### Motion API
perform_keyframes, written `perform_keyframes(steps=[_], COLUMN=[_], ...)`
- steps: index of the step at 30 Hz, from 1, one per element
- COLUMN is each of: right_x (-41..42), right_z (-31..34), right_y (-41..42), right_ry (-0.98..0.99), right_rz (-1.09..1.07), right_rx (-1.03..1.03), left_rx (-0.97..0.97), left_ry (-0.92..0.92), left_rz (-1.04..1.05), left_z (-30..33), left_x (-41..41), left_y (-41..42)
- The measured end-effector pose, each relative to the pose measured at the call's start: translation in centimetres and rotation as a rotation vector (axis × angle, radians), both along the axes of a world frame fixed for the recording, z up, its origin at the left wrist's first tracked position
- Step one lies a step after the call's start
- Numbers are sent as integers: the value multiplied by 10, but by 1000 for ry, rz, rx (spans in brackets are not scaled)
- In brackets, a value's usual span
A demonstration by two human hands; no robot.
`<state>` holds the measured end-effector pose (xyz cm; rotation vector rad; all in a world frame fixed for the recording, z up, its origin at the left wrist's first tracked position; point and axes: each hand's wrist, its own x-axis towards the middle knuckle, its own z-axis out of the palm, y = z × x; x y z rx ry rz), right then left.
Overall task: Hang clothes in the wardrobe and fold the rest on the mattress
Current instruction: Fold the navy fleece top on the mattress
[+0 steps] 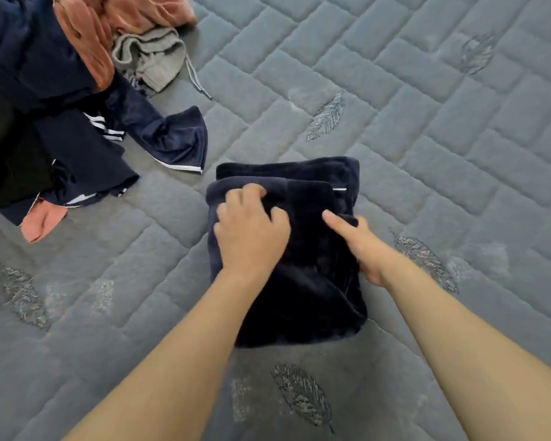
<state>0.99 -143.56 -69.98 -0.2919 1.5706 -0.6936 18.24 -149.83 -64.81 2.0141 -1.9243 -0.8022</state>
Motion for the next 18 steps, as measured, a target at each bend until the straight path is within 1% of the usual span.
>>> perform_keyframes(steps=[1,2,3,4,6,7,8,10,12,14,15,16,17,18], right_x=[9,16,22,25,27,26,25,20,10,0,-2,-2,0,3], right_z=[-9,-17,-23,-28,-37,-43,-51,-63,-64,-57,-55,-54,-55,-55], right_y=[-1,-3,-5,-8,-16,-18,-20,-21,-26,-35,-39,-44,-48,-51], right_ry=[116,204,248,259,241,230,217,154,-26,-203,-216,-177,-109,-44], right_rz=[14,25,26,12,-28,-51,-78,-131,-106,34,83,85,40,-26], right_rx=[33,52,60,61,51,39,15,-53,-38,6,7,-4,-28,-54], left_rx=[55,176,306,412,533,550,548,490,386,328,332,353,394,448], left_ry=[-20,-25,-16,20,135,138,80,-118,-299,-363,-338,-269,-148,30], left_rz=[113,196,247,282,331,329,304,229,158,123,120,128,155,206], left_z=[-11,-22,-33,-44,-64,-74,-83,-98,-107,-113,-115,-115,-113,-112], left_x=[16,30,43,53,61,59,54,39,24,18,20,27,38,53], left_y=[-10,-19,-27,-33,-42,-44,-44,-42,-36,-32,-34,-36,-39,-41])
